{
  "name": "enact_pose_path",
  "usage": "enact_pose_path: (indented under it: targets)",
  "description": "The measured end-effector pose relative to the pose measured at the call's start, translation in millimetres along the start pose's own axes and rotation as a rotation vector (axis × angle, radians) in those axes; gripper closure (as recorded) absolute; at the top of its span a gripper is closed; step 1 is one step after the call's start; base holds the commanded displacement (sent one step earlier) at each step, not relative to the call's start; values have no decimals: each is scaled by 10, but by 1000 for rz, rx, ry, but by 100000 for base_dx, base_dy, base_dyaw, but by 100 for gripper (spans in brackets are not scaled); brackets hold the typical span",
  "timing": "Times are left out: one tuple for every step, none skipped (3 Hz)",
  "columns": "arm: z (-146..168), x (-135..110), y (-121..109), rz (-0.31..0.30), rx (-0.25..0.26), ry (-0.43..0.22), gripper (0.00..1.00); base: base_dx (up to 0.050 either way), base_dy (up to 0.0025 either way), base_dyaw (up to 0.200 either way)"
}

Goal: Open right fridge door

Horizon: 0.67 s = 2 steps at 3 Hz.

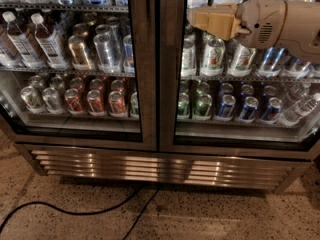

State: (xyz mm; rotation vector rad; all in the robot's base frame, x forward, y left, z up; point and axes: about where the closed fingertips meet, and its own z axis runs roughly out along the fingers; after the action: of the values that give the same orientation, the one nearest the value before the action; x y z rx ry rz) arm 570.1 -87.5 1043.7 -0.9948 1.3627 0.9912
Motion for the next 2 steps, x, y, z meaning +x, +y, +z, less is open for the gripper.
enact_pose_path:
  targets:
    - [0,0,0,0,0,0,81,0,0,0]
    - [1,0,0,0,0,0,58,0,0,0]
